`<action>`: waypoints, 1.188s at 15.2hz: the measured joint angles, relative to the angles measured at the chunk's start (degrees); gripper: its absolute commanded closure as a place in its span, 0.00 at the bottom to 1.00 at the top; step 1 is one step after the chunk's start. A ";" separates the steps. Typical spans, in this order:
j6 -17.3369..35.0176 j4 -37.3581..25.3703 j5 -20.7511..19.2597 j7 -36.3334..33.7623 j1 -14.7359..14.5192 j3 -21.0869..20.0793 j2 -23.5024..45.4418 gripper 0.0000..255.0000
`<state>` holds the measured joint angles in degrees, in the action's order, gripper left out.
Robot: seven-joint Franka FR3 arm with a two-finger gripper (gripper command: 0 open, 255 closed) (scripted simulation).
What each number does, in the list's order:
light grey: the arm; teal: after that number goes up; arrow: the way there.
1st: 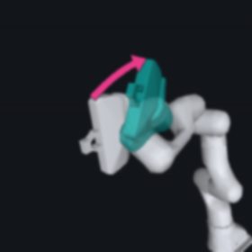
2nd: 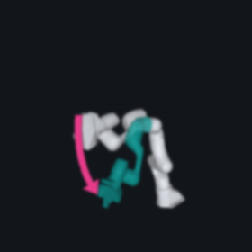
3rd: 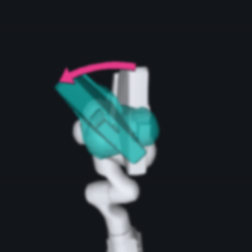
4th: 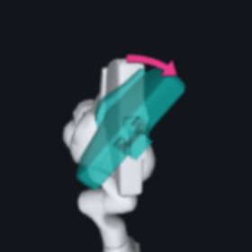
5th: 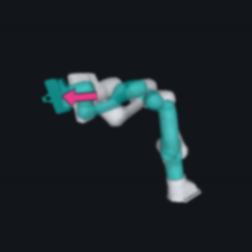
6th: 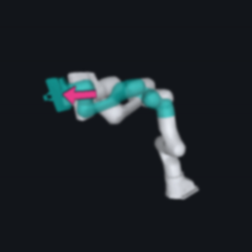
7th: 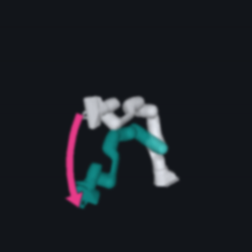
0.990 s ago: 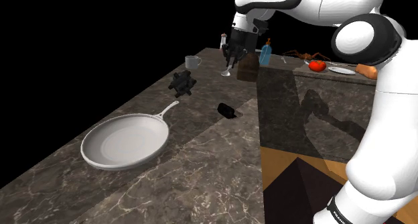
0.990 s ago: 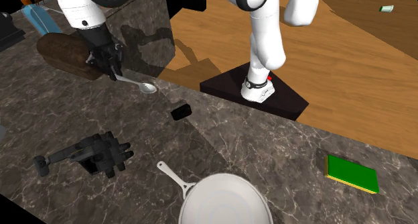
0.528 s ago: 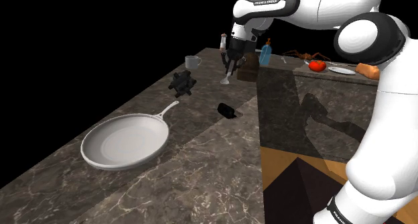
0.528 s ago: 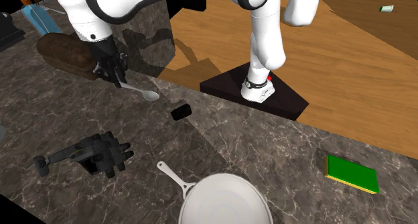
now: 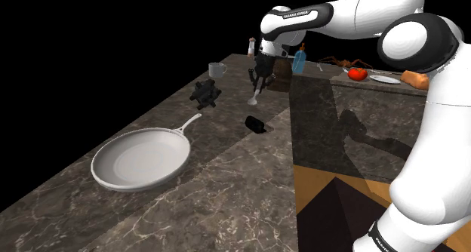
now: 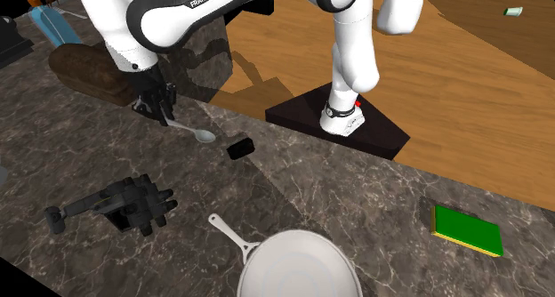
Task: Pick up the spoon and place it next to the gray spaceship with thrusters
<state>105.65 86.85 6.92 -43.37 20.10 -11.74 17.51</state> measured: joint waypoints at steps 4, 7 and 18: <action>2.83 2.53 0.05 0.35 -0.03 0.01 0.31 1.00; 4.88 4.19 0.06 0.62 -0.04 0.03 0.74 1.00; 7.66 6.44 0.10 1.03 -0.04 0.07 1.28 0.00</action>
<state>113.31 93.29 7.02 -42.34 20.06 -11.68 18.79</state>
